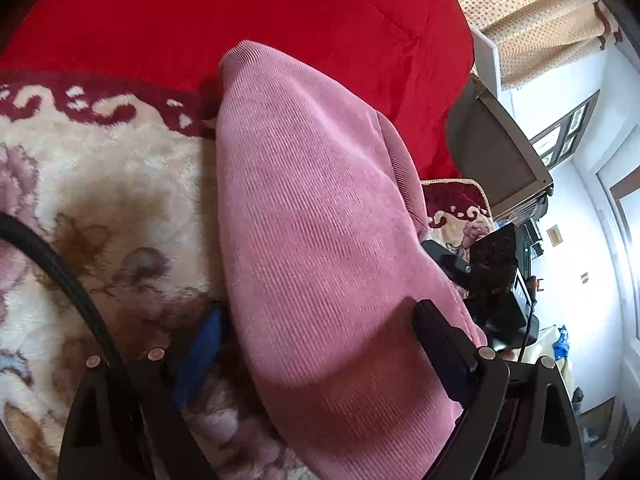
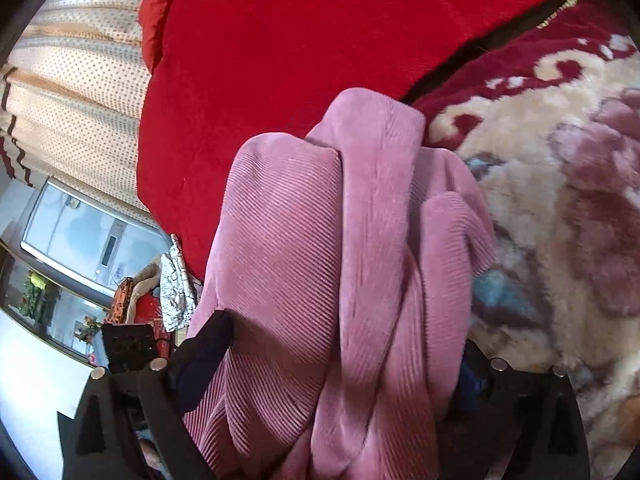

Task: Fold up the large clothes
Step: 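Grasp the side of the jacket bundle with the left tool and lift it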

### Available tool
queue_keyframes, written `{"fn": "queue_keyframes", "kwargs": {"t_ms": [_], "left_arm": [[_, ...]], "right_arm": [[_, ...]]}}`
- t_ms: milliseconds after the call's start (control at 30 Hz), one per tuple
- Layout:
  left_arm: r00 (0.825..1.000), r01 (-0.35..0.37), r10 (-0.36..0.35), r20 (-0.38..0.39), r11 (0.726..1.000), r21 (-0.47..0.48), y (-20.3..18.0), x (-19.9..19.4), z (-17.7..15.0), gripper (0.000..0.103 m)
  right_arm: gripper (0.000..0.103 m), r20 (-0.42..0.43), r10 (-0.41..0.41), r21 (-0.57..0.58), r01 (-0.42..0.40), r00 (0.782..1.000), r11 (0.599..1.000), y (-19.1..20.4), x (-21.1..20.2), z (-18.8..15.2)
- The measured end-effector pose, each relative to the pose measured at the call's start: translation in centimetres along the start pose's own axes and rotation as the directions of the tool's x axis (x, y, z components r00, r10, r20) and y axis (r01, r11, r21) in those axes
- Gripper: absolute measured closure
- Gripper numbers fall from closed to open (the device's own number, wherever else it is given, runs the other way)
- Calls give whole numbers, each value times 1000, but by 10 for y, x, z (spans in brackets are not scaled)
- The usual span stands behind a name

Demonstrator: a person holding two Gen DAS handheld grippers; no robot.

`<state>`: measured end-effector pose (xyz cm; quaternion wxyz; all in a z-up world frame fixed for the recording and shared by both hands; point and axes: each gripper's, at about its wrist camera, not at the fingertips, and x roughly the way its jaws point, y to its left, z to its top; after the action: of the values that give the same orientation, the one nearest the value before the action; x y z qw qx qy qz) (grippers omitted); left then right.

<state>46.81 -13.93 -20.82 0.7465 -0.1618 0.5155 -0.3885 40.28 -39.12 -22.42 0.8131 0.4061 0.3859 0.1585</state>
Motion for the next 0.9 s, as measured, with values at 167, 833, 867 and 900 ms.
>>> {"fn": "queue_keyframes", "kwargs": {"t_ms": [167, 833, 867, 900], "left_arm": [[999, -10, 8, 31, 999, 44, -13, 1, -1, 21], [976, -113, 75, 204, 977, 181, -61, -60, -12, 43], [973, -128, 87, 212, 974, 187, -64, -66, -14, 43], [970, -145, 101, 223, 970, 194, -68, -72, -17, 43]], "right_arm": [[32, -4, 43, 2, -43, 999, 999, 4, 2, -4], [51, 104, -20, -232, 43, 994, 972, 82, -39, -33], [51, 105, -11, -238, 36, 994, 971, 85, -41, -35], [51, 104, -2, -243, 28, 995, 970, 88, -43, -37]]}}
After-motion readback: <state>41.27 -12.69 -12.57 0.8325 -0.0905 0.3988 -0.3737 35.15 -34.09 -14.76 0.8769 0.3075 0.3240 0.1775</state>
